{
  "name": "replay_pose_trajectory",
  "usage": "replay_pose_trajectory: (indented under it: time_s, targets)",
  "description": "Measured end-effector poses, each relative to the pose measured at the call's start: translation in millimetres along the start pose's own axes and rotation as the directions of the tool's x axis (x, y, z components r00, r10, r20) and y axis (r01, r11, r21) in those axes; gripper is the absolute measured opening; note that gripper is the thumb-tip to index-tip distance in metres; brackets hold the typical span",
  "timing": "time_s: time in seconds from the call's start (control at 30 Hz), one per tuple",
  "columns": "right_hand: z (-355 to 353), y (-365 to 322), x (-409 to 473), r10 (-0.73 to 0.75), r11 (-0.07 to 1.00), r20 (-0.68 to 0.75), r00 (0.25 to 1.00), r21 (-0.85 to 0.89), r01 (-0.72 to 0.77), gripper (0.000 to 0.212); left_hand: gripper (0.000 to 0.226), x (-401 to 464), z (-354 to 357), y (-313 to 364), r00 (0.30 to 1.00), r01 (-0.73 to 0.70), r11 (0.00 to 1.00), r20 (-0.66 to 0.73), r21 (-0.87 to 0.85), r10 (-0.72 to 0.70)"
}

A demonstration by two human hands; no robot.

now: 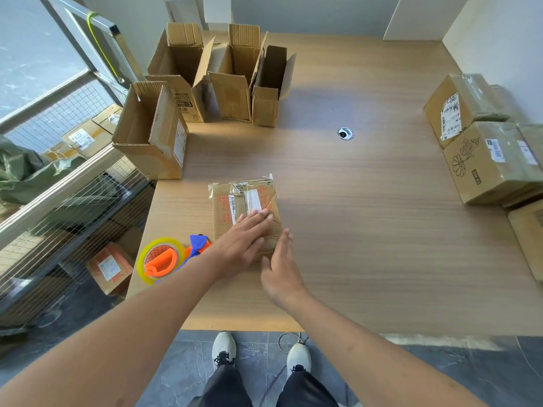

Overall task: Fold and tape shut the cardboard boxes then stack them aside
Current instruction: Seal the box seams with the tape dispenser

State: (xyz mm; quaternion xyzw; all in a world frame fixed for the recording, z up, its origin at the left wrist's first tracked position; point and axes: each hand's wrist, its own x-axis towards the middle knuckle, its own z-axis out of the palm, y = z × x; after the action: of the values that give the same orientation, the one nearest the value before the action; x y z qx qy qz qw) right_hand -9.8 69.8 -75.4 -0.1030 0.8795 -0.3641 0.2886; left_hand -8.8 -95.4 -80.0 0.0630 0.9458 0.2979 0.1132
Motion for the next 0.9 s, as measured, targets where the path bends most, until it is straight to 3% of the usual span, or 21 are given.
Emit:
replay_pose_trajectory:
  time_s: [0.1,0.2,0.37,0.57,0.77,0.83,0.9]
  targets:
    - [-8.8,-2.3,7.1,0.02,0.999,-0.056,0.998,0.038,-0.018,0.08,0.062,-1.7,-21.1,-12.3,1.0,0.0,0.998,-0.027,0.07,0.002]
    - [-19.9,-6.9,16.3,0.093,0.994,-0.136,0.986,-0.051,-0.1,0.083,0.061,-7.1,-36.9,-23.9,0.992,0.118,0.969,-0.067,0.219,-0.106]
    - [-12.0,-17.3,20.6,0.196,0.976,-0.099,0.976,-0.076,-0.204,0.084,0.06,-11.6,-35.0,-27.5,0.976,0.211,0.941,-0.009,0.266,-0.217]
    - [1.5,-6.2,21.8,0.225,0.961,-0.208,0.952,0.21,-0.181,0.065,0.066,-12.4,-29.1,-18.0,0.969,0.237,0.929,0.002,0.285,-0.248]
    - [-17.8,3.3,30.0,0.296,0.903,-0.274,0.915,0.394,-0.174,0.063,0.077,-20.2,-35.6,-10.7,0.971,0.174,0.916,0.091,0.36,-0.22]
    - [-33.6,7.6,36.3,0.315,0.927,-0.351,0.882,0.314,-0.206,0.06,0.078,-24.4,-36.0,-5.2,0.975,0.111,0.935,0.146,0.337,-0.168]
    - [-45.7,7.5,34.9,0.268,0.963,-0.473,0.839,0.111,-0.244,0.054,0.074,-29.3,-33.7,0.9,0.977,0.053,0.957,0.185,0.285,-0.109]
